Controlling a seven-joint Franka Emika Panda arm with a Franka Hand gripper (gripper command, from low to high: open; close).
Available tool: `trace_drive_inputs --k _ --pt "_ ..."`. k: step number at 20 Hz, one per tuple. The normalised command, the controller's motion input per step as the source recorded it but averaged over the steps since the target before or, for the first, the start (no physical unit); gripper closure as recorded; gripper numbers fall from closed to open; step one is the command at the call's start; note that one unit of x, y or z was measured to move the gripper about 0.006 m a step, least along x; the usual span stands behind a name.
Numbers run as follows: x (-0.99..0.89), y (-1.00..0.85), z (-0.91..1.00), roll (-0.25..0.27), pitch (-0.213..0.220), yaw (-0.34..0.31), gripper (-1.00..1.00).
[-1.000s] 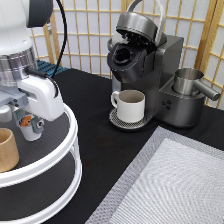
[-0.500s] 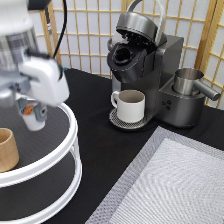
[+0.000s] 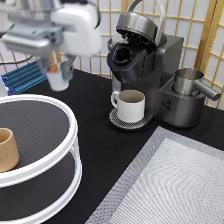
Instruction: Make coffee
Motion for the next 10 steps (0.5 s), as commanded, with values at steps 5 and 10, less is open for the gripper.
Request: trace_drive_inputs --k 5,10 --pt "0.31 0.56 0.4 0.257 0.1 0.058 1.0" --pt "0.07 0.27 0.19 0.36 -0.003 0.036 1.0"
